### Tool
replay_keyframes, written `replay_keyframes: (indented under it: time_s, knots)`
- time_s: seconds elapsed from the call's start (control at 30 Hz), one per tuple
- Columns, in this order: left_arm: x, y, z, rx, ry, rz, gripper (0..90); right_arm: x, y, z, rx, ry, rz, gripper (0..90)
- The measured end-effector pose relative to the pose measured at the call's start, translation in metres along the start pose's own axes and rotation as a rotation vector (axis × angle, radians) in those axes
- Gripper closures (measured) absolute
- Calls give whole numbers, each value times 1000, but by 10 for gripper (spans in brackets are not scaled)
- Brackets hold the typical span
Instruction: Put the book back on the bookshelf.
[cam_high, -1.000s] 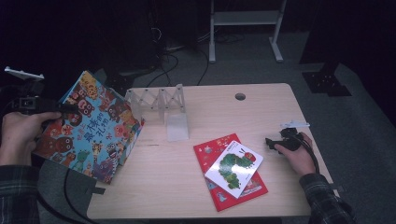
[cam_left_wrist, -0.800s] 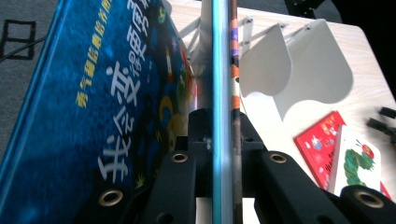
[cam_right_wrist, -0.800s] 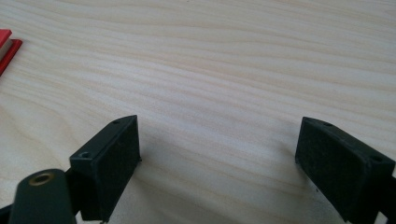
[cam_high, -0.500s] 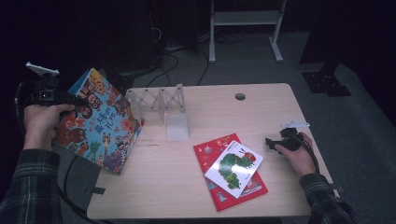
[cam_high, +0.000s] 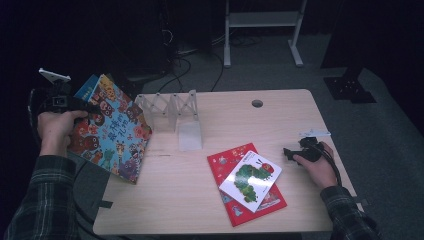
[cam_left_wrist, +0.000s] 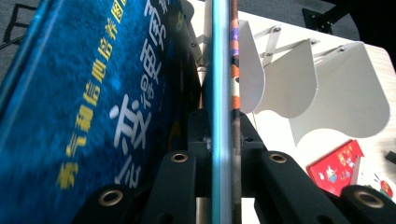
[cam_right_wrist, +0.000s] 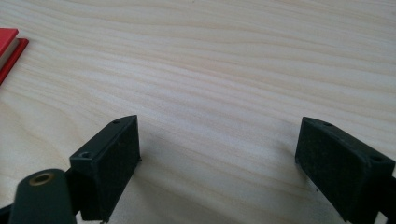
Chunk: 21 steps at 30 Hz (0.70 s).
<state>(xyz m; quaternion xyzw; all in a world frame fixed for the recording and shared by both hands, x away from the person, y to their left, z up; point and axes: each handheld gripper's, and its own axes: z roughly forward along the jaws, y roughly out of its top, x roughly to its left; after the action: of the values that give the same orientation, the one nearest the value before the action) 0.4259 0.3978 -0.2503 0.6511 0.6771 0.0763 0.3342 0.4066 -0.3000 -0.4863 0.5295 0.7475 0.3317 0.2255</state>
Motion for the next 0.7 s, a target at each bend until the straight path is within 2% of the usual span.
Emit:
replay_keyframes:
  time_s: [0.13, 0.27, 0.4, 0.5, 0.7]
  knots:
    - [-4, 3, 5, -2, 10, -4, 806, 1, 0, 0, 0, 2, 2, 126]
    - [-9, 6, 8, 2, 27, 15, 806, 1, 0, 0, 1, 4, 1, 126]
    - [-13, 7, 11, 3, 37, 10, 804, 2, 0, 0, 1, 7, -6, 126]
    - [-16, 8, 12, 8, 48, 21, 805, 2, 0, 0, 1, 8, -8, 126]
    - [-27, 13, 25, 57, 79, 37, 798, 3, 0, 1, 0, 10, -8, 126]
